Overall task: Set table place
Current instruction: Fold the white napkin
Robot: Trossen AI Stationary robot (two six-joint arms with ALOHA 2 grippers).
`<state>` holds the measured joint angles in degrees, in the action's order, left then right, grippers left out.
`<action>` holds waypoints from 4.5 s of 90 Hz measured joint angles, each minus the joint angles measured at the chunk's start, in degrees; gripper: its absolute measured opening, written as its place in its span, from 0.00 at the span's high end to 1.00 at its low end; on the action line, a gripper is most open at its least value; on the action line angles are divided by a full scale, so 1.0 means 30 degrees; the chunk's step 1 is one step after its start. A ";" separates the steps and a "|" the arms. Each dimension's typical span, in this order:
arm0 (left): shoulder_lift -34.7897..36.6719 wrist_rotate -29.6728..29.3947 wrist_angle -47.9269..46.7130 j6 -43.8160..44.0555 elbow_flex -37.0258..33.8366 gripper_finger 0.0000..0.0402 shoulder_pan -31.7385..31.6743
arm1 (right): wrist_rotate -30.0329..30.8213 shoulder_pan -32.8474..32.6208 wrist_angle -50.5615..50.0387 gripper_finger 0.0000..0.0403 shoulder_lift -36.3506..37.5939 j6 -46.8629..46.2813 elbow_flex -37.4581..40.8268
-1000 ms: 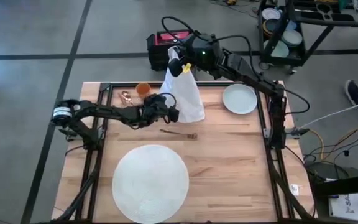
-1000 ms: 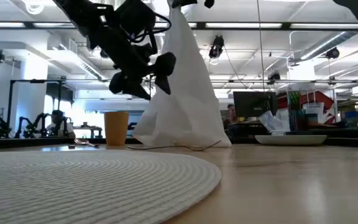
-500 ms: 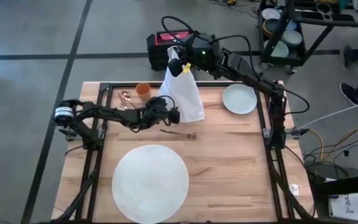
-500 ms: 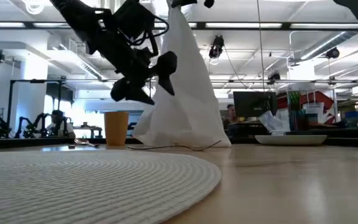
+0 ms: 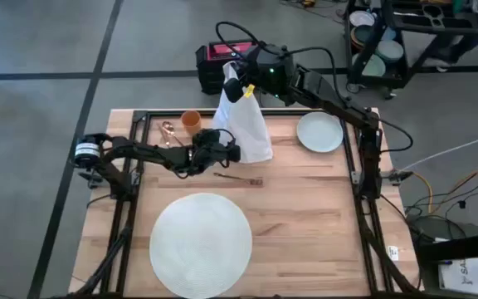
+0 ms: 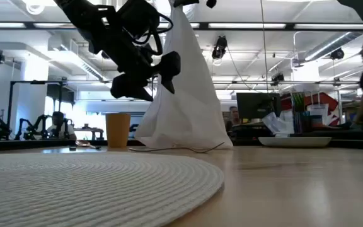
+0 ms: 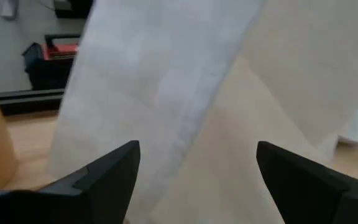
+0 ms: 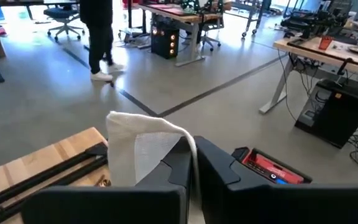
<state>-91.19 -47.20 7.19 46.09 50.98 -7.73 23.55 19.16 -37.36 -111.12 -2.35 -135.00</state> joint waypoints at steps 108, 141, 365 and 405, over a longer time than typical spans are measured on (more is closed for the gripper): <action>0.0703 -0.0957 -0.3286 -0.1863 0.0744 0.39 -0.2121 | -0.1000 0.0000 0.0762 1.00 -0.0034 0.0255 0.0000; 0.0894 0.1590 -0.5041 -0.3709 0.2420 1.00 -0.2797 | -0.1005 0.0000 0.0697 1.00 -0.0034 0.0284 0.0000; 0.9504 0.9093 -2.6938 -0.9623 1.5598 1.00 -0.0270 | -0.1501 -0.6222 -1.7562 1.00 0.3836 -0.5922 0.0028; 0.8221 1.0588 -2.5968 -0.9256 1.5446 1.00 0.0189 | -0.1781 -0.8775 -1.7532 1.00 0.3755 -0.8512 0.2672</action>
<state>-66.52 -15.44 -70.72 18.32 97.32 -7.16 18.21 -7.17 -89.95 -99.85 -27.88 -126.98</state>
